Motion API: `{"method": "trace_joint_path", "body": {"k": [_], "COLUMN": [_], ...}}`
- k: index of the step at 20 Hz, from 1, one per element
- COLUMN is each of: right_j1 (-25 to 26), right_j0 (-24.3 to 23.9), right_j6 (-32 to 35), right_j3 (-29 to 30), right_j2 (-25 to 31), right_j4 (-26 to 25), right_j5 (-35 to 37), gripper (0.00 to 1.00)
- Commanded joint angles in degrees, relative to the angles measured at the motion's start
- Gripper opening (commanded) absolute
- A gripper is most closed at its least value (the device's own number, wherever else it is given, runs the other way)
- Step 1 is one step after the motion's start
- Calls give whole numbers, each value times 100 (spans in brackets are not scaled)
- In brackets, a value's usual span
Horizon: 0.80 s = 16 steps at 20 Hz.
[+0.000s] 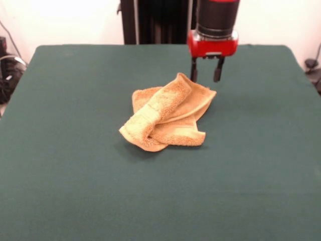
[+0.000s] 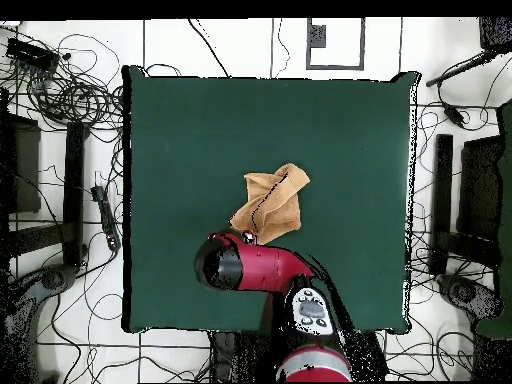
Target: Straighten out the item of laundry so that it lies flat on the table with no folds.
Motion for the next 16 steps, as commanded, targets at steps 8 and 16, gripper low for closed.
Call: {"method": "trace_joint_path", "body": {"k": [8, 16], "right_j1": [402, 304], "right_j0": [199, 167], "right_j6": [703, 698], "right_j3": [-873, -827], "right_j2": [519, 550], "right_j4": [169, 121], "right_j5": [751, 820], "gripper": [100, 100]}}
